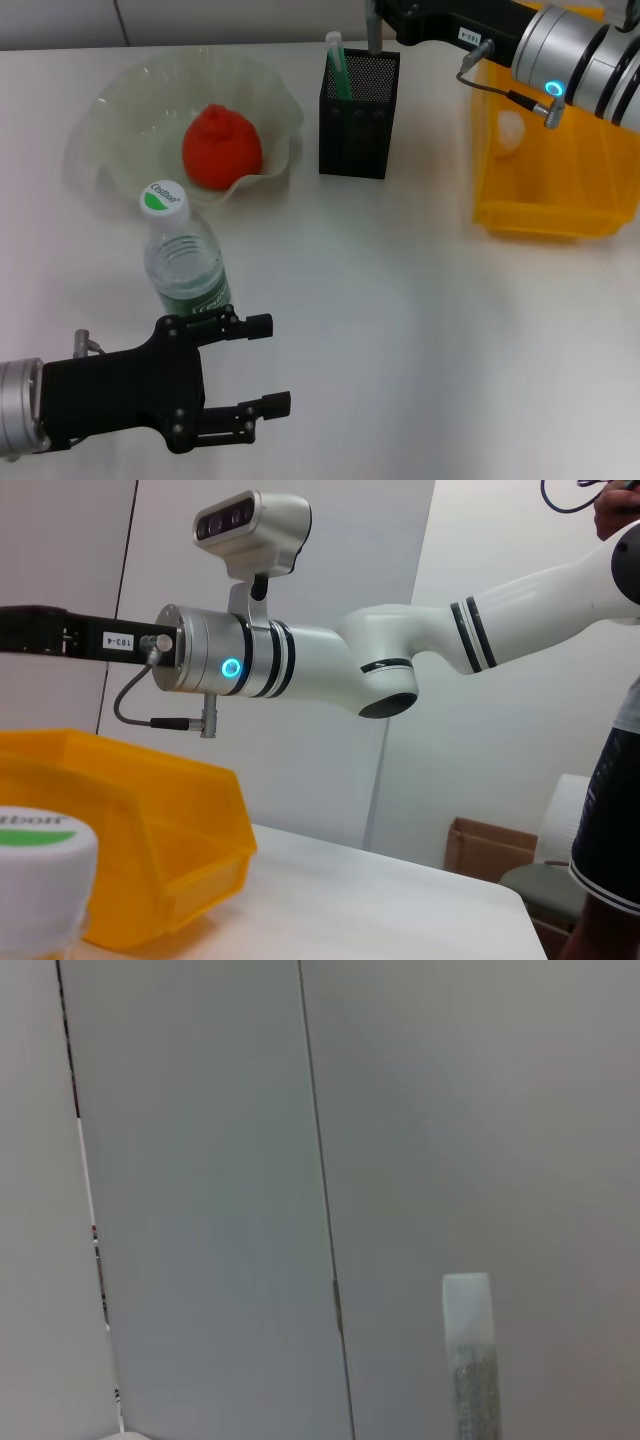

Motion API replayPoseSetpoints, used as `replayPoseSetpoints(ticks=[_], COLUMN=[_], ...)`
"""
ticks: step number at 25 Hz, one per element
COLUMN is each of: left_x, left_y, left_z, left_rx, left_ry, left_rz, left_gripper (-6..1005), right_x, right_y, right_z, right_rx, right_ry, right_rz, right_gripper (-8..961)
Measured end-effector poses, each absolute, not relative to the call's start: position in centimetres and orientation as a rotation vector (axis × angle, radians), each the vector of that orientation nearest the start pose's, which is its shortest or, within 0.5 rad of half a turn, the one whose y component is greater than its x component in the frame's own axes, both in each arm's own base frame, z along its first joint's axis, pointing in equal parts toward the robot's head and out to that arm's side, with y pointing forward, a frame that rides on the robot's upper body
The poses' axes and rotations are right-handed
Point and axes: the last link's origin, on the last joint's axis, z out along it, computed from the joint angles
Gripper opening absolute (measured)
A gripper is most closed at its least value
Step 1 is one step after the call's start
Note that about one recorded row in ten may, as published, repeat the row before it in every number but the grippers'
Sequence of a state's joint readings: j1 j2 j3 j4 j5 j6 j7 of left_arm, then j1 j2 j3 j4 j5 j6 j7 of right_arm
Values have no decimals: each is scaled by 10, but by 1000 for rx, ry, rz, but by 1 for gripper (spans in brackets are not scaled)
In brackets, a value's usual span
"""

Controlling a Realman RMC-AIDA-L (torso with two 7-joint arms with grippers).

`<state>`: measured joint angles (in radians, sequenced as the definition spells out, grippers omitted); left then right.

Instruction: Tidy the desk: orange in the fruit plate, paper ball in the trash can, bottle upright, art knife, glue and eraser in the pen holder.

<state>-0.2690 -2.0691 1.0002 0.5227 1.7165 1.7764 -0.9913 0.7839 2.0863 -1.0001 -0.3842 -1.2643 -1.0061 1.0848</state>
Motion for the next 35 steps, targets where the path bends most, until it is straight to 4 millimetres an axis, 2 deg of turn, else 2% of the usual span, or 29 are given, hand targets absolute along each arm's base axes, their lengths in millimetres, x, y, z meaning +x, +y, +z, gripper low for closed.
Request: replayPoseSetpoints(ticks=[8,19,27,30,31,32,33,34,35], left_x=[-285,-284,-284,-284,-284,-284,-283,-283,-283], left_y=[221,222,222,222,222,221,221,221,221], left_z=[-31,-30,-29,-29,-28,-27,-27,-26,-26], left_rx=[-2843,-2845,-2846,-2846,-2845,-2846,-2847,-2847,-2847], left_ry=[-388,-387,-382,-381,-381,-377,-375,-372,-372], left_rz=[-1019,-1021,-1023,-1024,-1027,-1033,-1036,-1038,-1038], left_gripper=[784,784,784,784,784,784,784,784,784], right_x=[177,176,185,188,194,194,199,210,210], right_y=[435,432,428,421,409,409,400,379,379], right_z=[-29,-40,-41,-35,-22,-22,-13,2,2], right_rx=[-2301,-2346,-2339,-2344,-2344,-2344,-2346,-2373,-2373], right_ry=[486,451,467,452,477,477,495,546,546], right_rz=[884,827,811,859,941,941,988,1047,1047], right_gripper=[131,200,251,327,352,379,407,435,462])
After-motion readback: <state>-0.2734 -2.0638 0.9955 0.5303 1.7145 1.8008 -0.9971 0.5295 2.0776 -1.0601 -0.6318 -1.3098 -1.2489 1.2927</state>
